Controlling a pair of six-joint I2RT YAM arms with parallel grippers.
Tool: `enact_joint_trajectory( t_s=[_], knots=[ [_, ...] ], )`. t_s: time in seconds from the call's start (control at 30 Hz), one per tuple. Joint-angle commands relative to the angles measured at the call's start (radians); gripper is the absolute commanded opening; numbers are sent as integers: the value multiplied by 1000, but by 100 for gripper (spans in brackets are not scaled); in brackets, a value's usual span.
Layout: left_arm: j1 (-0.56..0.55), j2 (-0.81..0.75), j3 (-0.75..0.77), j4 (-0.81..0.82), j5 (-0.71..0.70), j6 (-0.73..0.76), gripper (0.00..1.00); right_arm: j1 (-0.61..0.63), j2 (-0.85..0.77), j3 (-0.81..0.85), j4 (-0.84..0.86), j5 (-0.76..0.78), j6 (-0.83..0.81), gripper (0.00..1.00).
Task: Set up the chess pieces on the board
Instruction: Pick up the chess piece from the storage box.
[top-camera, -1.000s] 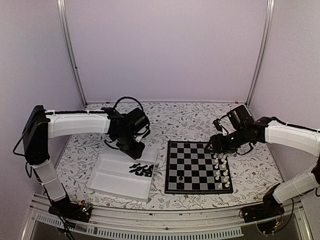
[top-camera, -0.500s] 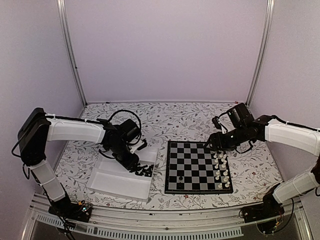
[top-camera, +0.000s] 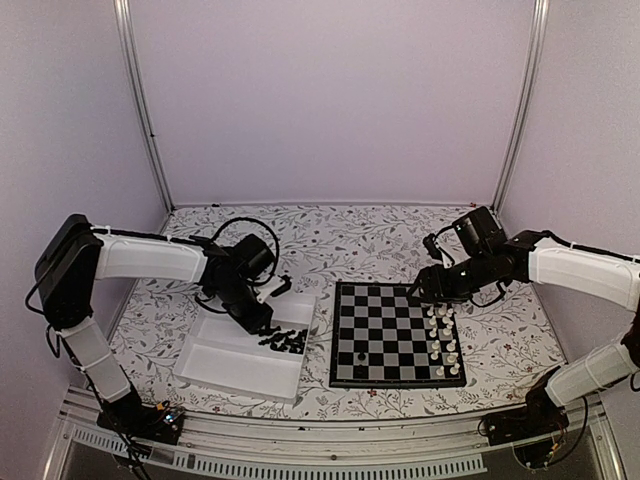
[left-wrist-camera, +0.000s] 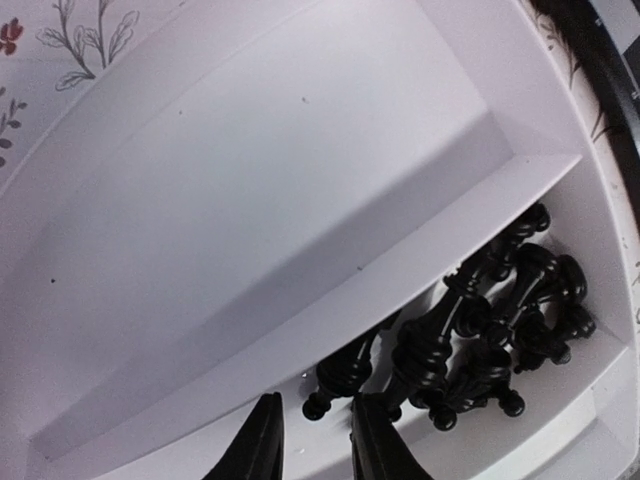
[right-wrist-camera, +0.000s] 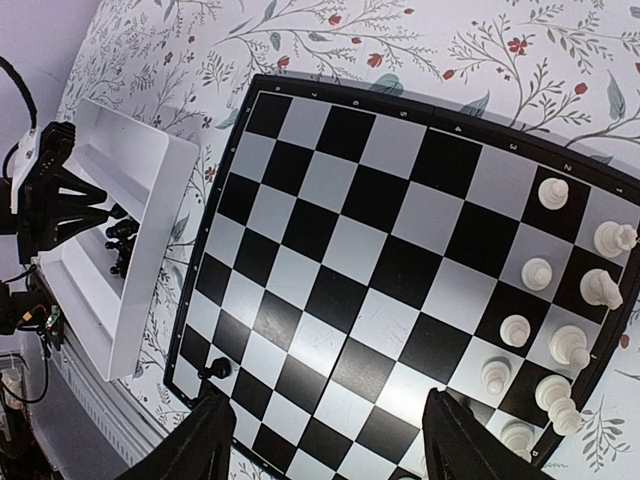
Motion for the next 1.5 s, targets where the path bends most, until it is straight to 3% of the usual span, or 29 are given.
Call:
enact_joint_trajectory(
  t_s=[0.0,0.5,0.77,0.97,1.33,1.47],
  knots=[
    [15,16,-9,22,42,24,26,-2,-4,-3,12,-9,7,67],
    [15,41,-68,29,22,-3,25,-2,-2,-23,35,-17,12,67],
    [13,43,-66,49,51,3,17,-3,16,-3,36,-22,1,67],
    [12,-31,-81,43,69,-6,8,-2,26,32,26,-21,-12,67],
    [1,-184,-93,57,120,-46,7,10,62,102,28,-59,-7,67],
    [-14,-211,-71,104,154,-61,8,23,88,153,57,-142,-1,66]
  ],
)
